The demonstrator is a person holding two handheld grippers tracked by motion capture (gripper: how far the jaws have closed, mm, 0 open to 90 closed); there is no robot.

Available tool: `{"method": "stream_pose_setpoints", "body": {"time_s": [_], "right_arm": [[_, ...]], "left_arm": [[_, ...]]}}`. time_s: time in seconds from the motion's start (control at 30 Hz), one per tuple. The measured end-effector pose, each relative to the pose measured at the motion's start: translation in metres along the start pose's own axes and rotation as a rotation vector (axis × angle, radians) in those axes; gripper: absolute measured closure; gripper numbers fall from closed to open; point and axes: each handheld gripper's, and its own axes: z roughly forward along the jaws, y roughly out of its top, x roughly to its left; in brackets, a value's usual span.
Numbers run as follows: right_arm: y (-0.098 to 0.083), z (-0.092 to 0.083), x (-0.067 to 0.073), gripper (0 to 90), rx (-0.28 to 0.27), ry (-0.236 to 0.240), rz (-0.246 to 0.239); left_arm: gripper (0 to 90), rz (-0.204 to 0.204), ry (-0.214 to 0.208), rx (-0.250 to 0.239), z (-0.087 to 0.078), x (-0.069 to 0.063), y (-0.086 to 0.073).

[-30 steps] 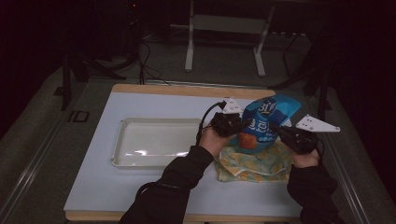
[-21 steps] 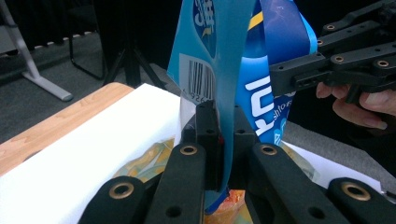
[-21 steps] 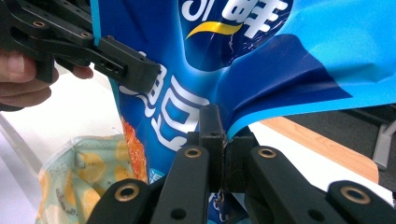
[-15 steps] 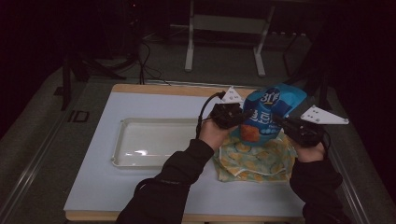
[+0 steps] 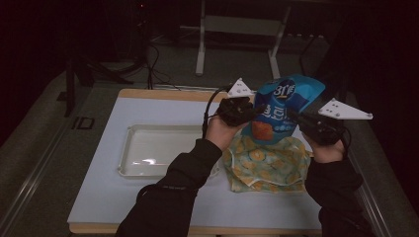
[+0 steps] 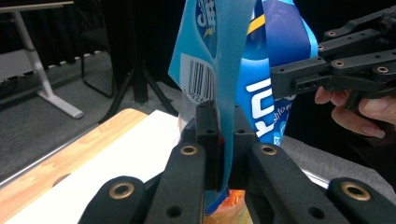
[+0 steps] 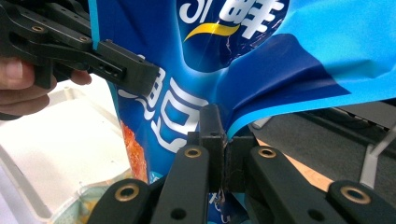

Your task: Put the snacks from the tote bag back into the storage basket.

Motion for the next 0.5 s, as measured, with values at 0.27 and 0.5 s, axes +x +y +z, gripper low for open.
{"method": "stream_pose_setpoints", "body": {"time_s": [0.27,0.5], "right_arm": [[0.012,0.012,0.010,88.9,-0.003,0.019,-0.013],[0.022,0.023,0.021,88.9,-0.005,0.036,-0.030]], "left_arm": [[88.1,-0.006,0.019,-0.002,-0.016,0.007,0.002],[88.1,-0.014,0.043,-0.005,-0.036,0.015,0.001]]}}
